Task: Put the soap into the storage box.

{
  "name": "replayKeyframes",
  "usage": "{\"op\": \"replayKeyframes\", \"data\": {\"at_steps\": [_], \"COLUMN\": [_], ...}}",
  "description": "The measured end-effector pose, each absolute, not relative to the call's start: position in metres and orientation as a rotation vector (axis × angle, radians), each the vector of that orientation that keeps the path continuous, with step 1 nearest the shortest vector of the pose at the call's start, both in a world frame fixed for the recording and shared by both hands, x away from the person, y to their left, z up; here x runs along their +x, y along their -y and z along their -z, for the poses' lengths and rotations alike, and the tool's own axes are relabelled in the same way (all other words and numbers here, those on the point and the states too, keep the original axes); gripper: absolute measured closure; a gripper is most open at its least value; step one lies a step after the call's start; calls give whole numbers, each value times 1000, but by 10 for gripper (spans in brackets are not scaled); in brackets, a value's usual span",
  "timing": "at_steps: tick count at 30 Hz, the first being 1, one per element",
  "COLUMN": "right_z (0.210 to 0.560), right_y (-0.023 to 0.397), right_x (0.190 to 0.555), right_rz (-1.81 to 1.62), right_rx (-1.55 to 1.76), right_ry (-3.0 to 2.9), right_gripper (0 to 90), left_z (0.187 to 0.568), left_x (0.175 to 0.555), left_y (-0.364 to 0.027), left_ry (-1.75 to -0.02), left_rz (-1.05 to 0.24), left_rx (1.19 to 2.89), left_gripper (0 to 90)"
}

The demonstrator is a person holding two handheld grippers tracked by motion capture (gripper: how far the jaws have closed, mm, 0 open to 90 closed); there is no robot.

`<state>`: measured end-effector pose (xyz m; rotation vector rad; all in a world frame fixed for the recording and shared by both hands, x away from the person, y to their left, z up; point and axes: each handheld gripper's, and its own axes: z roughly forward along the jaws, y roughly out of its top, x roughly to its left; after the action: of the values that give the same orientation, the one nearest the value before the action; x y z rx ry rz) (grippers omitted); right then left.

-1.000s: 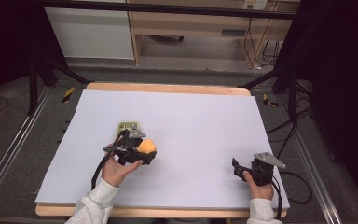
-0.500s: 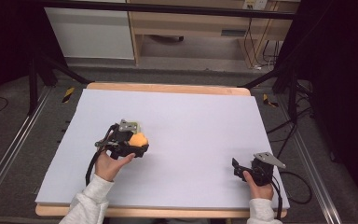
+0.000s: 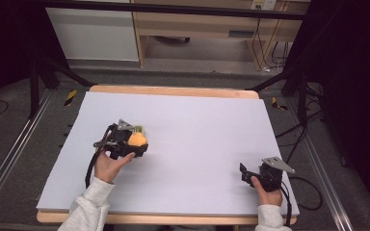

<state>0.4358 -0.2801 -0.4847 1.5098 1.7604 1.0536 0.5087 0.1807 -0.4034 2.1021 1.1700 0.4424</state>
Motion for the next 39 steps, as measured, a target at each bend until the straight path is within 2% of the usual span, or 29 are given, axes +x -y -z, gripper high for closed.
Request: {"op": "replayKeyframes", "data": {"at_steps": [39], "right_z": [485], "right_y": [280], "right_x": [436], "right_rz": [-1052], "right_rx": [1518], "right_ry": [-1766], "right_gripper": [60], "left_z": [417], "left_x": [543], "left_y": [-204], "left_ry": [-1293], "left_rz": [-481], "left_rx": [2067], "left_gripper": [265]}}
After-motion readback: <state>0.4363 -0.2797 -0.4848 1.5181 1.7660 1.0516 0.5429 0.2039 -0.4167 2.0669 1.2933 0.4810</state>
